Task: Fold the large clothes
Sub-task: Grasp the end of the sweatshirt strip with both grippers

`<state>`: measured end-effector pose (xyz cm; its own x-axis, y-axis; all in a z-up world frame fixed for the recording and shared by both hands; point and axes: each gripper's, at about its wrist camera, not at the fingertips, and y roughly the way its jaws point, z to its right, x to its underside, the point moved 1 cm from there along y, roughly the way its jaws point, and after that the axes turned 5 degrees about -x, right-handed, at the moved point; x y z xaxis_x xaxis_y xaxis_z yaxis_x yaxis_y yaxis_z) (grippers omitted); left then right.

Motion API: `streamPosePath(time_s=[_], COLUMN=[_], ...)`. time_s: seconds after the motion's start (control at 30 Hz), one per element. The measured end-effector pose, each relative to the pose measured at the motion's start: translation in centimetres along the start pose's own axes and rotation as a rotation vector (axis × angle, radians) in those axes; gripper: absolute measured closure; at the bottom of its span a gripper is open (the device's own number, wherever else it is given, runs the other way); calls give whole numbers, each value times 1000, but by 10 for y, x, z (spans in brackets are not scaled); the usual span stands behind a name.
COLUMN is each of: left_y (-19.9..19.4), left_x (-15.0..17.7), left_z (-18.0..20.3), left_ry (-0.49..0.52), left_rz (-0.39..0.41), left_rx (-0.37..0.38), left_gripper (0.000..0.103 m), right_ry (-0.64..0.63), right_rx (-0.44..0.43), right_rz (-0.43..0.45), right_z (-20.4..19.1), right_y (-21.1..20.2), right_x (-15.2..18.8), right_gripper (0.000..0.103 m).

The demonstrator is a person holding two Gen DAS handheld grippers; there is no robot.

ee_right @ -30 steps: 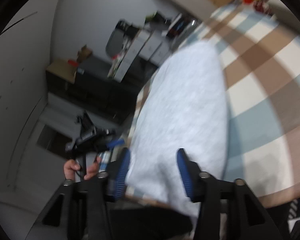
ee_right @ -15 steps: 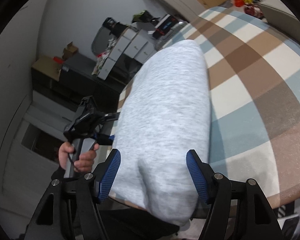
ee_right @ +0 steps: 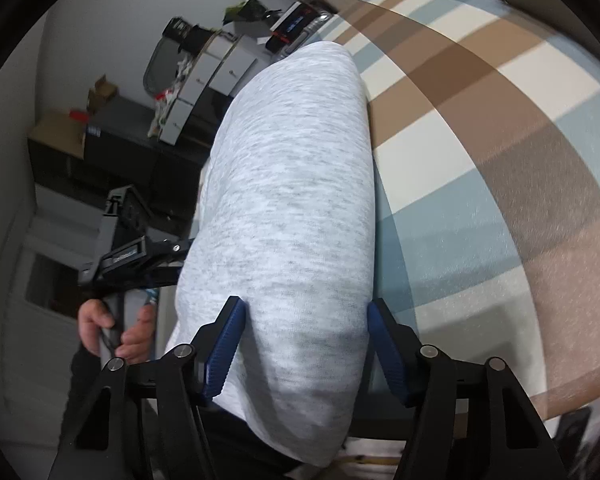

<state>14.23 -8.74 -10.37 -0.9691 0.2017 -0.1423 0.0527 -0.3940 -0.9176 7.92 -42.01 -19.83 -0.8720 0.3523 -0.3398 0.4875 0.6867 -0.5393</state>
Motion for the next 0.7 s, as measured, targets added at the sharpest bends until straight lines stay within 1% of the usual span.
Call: streamPosePath(time_s=[0.07,0.17,0.2,0.23,0.27,0.3,0.33,0.37,0.43,0.47,0.53,0.57,0.6,0.63,0.67,0.7], left_y=[1,0,-2,-5,-9,-17,-26,-34,-48,-55,-63,-64,-61,-52,-44,-39], left_x=[16,40,48,55,59,61,63,66,68,69,68,68,66,65,65,64], left_z=[0,0,-1,-4,-8,-16,-25,-36,-61,-71,-88,-95,-93,-93,-88,-80], left_ry=[4,3,5,1,-7,-26,-59,-99,-180,-200,-247,-270,-279,-270,-265,-262], left_rz=[5,4,-4,-13,-11,7,31,46,91,127,173,178,169,130,104,89], left_rx=[28,123,160,188,197,189,187,202,220,229,165,184,217,287,313,312], left_gripper=[16,17,17,16,16,16,16,16,15,14,12,8,7,7,7,7], right_ry=[-59,-104,-138,-156,-162,-161,-164,-162,-137,-125,-110,-101,-89,-82,-77,-73], right_rx=[36,94,121,127,121,107,103,96,81,70,47,32,14,-1,-15,-28], right_rz=[-40,-117,-151,-175,-206,-248,-263,-280,-295,-296,-287,-280,-275,-272,-270,-269], right_z=[-3,-3,-4,-3,-2,0,0,1,4,6,10,14,18,22,26,29], right_y=[-2,-11,-14,-15,-14,-13,-11,-9,-4,-2,0,1,2,1,-1,-2], right_x=[-5,-20,-27,-31,-34,-37,-40,-43,-49,-49,-49,-49,-51,-48,-48,-47], right_gripper=[45,46,46,46,46,46,45,44,39,38,34,33,32,31,31,31])
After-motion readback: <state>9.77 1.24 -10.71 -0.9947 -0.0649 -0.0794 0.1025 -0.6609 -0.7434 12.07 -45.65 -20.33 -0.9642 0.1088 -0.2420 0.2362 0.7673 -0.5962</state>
